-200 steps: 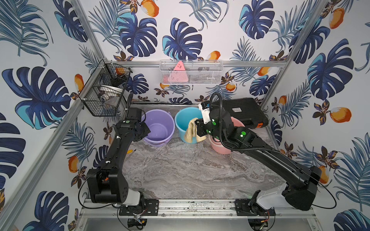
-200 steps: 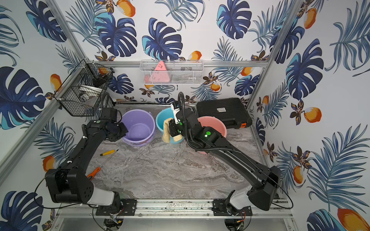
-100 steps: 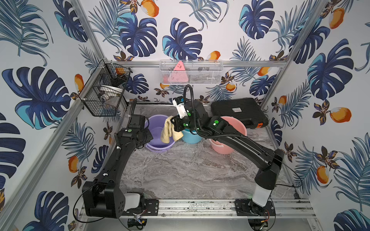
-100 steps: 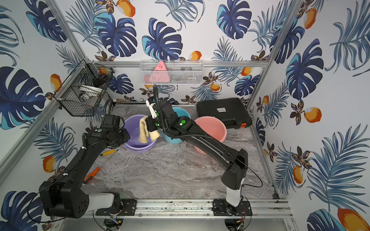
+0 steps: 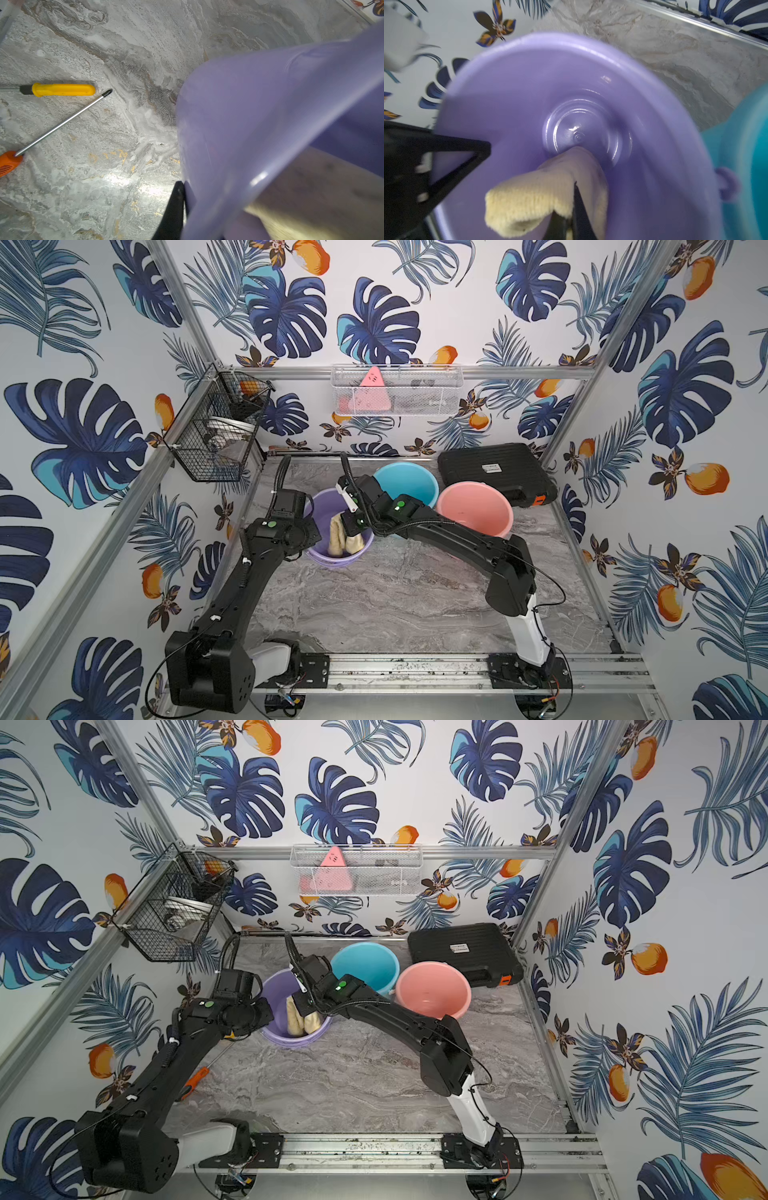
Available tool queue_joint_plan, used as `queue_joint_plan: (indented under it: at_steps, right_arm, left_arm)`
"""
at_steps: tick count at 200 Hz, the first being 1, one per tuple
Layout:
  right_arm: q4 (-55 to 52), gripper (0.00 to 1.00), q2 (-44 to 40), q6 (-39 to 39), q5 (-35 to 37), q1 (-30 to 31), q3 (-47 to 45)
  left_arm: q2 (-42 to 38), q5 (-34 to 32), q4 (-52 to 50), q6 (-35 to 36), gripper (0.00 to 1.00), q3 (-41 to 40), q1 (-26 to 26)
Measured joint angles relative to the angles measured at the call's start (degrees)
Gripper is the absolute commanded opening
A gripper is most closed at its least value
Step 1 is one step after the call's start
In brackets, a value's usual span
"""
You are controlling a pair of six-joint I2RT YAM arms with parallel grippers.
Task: Wipe the inside of the bucket with a cloth
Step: Wipe the dirt from the inside of the bucket.
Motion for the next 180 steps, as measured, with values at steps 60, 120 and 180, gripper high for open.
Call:
queue_joint_plan:
  at_steps: [60, 120, 180]
  right_arm:
    - [-1.03, 0.00, 7.28, -6.27, 4.46, 0.28, 4.26]
    - [-0.59, 0.00, 13.88, -12.02, 9.05, 1.18, 9.75]
    - [1.95, 0.00, 13.97, -14.45, 10.25, 1.42, 7.48]
  left_arm:
    - [-0.22, -1.05, 0.70, -0.28, 0.00, -0.74, -0.50]
    - [-0.26, -5.05, 2.78, -0.20, 0.00, -0.59, -0.46]
    - [1.36, -5.14, 4.42, 0.87, 0.00, -0.20, -0.42]
